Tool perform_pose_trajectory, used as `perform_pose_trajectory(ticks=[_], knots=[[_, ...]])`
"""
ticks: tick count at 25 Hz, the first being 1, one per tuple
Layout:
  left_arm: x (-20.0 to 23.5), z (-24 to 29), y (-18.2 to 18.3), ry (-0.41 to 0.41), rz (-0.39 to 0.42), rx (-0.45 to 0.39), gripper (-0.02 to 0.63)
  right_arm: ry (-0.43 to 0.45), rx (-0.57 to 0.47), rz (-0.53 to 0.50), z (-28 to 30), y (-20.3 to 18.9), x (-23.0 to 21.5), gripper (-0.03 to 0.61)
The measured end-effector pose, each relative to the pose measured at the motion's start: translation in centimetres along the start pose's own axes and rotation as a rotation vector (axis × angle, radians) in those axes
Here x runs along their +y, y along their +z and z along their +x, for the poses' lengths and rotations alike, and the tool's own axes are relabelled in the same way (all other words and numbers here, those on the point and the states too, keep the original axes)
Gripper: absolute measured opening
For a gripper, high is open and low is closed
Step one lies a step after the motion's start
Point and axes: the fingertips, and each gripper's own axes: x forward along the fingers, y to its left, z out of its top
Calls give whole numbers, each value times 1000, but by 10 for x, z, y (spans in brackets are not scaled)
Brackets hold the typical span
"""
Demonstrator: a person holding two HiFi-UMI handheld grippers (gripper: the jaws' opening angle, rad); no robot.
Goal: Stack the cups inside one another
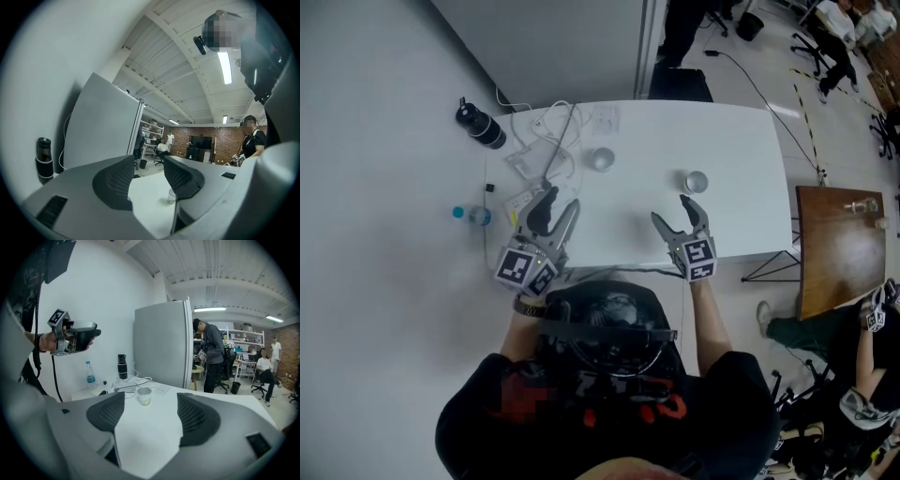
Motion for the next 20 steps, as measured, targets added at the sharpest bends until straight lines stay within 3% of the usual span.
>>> perform_pose_trajectory(ticks=[9,20], knots=[[13,-19,-6,29,-15,41,202,71,50,-17,63,-20,33,367],[38,-52,3,109,-15,4,202,120,132,0,153,-37,38,367]])
